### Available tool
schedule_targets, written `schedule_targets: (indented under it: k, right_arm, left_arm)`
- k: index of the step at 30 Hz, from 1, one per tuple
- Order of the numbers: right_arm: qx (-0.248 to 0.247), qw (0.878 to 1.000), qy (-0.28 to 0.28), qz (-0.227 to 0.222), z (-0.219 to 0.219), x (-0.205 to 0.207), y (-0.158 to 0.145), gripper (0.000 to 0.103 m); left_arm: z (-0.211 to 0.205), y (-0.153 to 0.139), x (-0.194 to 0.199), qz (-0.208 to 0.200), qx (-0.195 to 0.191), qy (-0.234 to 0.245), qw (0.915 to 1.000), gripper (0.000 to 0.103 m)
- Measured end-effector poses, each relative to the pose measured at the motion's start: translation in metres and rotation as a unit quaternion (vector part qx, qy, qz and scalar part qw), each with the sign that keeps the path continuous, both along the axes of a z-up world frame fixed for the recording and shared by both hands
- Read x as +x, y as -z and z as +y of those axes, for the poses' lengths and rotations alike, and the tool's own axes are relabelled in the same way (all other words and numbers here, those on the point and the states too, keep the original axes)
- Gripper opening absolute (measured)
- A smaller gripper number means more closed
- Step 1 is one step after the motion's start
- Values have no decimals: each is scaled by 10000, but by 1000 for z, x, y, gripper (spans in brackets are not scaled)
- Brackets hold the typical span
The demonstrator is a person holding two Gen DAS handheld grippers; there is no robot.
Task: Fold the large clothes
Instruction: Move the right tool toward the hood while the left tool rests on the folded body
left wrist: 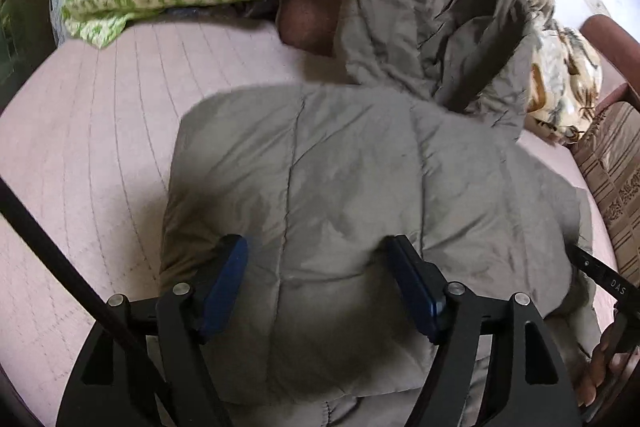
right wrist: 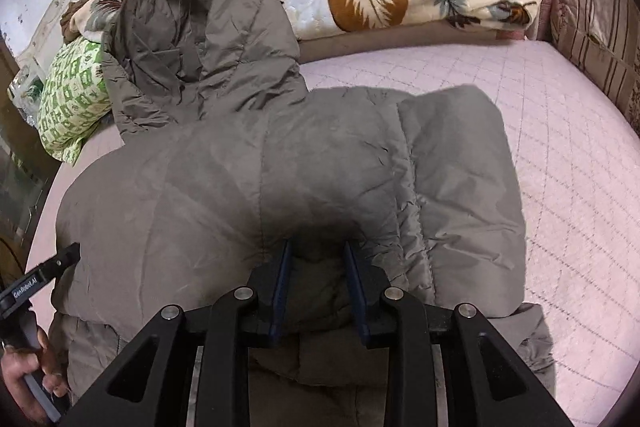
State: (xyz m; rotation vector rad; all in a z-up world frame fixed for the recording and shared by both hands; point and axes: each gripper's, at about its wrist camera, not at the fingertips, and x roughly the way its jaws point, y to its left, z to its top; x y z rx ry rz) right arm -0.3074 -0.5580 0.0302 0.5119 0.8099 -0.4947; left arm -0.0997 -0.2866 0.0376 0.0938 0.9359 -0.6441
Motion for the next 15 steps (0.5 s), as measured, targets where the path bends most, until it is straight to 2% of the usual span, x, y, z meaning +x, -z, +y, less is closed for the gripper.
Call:
schedule_targets:
  k: [3, 6, 9, 15]
  right_arm:
    - [-116, 9993, -103, -344, 6, -5, -22, 30]
    - [-277, 9981, -195, -513, 9, -8, -46, 31]
    - [-409, 9976, -278, -479, 9, 2, -65, 33]
    - [-187, 9972, -525, -501, -7, 38, -106, 34]
  left_arm:
    - [3, -22, 0, -76, -239, 122, 9996, 74]
    - [7, -42, -2, -301, -196, 96, 9993, 74]
    - [6, -49, -3, -385, -97, 79, 9992, 74]
    - [6, -51, 1, -243, -187, 29, 9995, 74]
